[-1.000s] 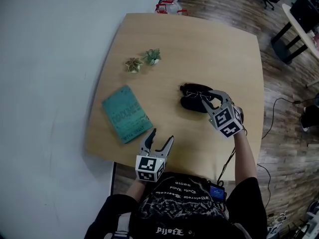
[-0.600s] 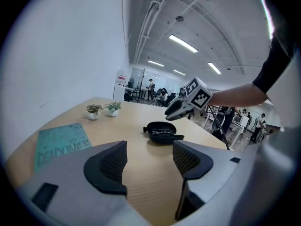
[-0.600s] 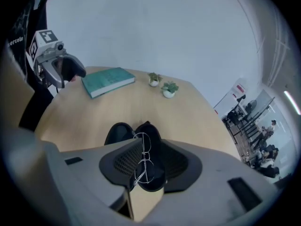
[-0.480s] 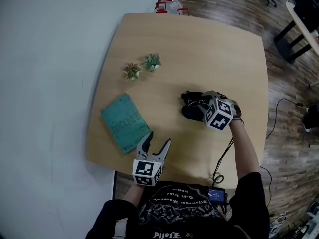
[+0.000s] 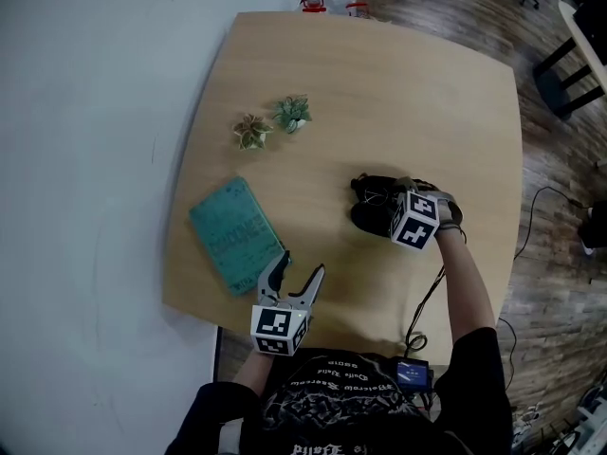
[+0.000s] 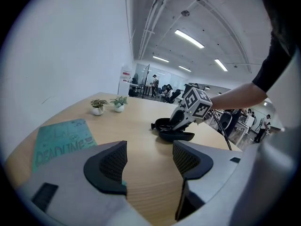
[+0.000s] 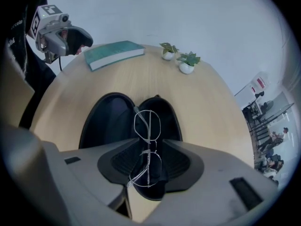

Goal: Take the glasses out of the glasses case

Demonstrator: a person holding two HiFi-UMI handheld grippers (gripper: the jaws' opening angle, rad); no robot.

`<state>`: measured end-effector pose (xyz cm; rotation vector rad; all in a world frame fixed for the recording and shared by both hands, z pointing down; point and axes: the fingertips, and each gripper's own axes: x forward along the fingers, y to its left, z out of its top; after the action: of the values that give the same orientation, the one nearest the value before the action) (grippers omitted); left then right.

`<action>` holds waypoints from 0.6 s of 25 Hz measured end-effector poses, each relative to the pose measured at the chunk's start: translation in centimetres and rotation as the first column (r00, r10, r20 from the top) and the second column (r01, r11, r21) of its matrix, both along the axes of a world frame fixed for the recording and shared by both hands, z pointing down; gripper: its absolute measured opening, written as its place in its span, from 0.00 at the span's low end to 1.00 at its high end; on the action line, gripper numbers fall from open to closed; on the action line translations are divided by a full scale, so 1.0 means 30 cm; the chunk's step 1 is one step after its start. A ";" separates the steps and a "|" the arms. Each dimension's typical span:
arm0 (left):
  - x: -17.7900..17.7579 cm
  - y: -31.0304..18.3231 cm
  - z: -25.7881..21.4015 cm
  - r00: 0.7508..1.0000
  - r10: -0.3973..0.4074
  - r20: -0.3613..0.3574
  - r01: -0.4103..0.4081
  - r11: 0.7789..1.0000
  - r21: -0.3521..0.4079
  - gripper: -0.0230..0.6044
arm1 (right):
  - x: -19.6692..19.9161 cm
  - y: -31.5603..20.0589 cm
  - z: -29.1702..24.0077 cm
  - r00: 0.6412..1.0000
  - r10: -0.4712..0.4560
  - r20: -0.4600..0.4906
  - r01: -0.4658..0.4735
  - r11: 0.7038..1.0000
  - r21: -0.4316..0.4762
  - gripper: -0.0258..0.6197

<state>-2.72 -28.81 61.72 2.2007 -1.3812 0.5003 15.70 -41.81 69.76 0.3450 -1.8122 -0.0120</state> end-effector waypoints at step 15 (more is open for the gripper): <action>0.057 0.009 0.039 0.999 0.043 0.010 -0.042 0.999 -0.024 0.54 | -0.016 0.027 0.023 0.999 -0.018 0.050 0.019 1.000 -0.007 0.20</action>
<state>-1.03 -28.55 62.89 2.2151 -1.3291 0.5413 15.23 -41.01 70.44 0.3262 -1.8646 -0.0099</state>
